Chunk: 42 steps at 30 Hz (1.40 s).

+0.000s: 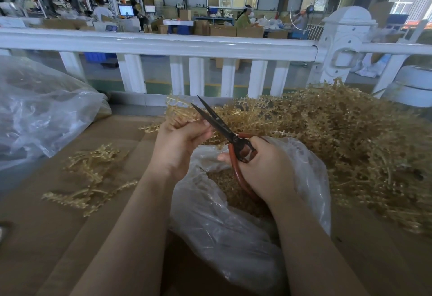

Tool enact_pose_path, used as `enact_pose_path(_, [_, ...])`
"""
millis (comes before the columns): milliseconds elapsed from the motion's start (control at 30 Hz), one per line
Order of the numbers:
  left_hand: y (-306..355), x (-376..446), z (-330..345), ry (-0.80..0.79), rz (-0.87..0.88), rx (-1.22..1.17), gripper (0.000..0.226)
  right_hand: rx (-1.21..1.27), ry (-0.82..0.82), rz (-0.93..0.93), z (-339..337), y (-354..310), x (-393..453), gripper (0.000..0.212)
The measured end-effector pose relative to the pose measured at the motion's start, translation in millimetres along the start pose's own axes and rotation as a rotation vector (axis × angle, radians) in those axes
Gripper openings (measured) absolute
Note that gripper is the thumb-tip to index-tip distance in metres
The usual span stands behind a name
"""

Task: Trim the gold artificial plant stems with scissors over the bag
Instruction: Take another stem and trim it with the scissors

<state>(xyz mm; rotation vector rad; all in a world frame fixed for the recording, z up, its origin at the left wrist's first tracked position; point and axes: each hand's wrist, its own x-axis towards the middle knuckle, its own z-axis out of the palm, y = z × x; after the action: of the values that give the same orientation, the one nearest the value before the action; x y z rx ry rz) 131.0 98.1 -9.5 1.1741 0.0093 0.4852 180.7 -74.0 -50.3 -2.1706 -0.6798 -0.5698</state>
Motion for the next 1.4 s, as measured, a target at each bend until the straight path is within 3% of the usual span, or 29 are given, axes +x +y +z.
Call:
enact_pose_path(200, [2.0, -0.8, 0.6, -0.027, -0.042, -0.064, 0.005, -0.005, -0.023, 0.014, -2.5, -1.5, -0.8, 0.051])
enact_pose_path(333, [2.2, -0.8, -1.5, -0.021, -0.042, -0.099, 0.026, -0.031, -0.029, -0.007, -6.2, -5.9, -0.6, 0.048])
enact_pose_path(467, [2.3, -1.9, -3.4, -0.05, -0.052, -0.093, 0.012, -0.052, -0.041, -0.011, -6.4, -5.4, 0.4, 0.055])
enact_pose_path(700, [1.3, -0.9, -7.9, -0.11, -0.108, -0.064, 0.014, -0.047, -0.057, 0.005, -6.5, -5.1, 0.2, 0.057])
enact_pose_path(900, [0.3, -0.8, -5.5, -0.112, -0.044, 0.006, 0.012, -0.039, -0.059, -0.008, -6.7, -4.8, 1.0, 0.057])
enact_pose_path(1167, [-0.3, -2.3, -5.6, -0.12, -0.084, -0.039, 0.004, -0.03, 0.018, -0.034, -6.3, -7.0, -1.5, 0.052])
enact_pose_path(1400, [0.1, -0.7, -5.6, -0.161, -0.115, -0.104, 0.015, 0.01, 0.021, -0.045, -6.2, -7.8, -1.4, 0.05])
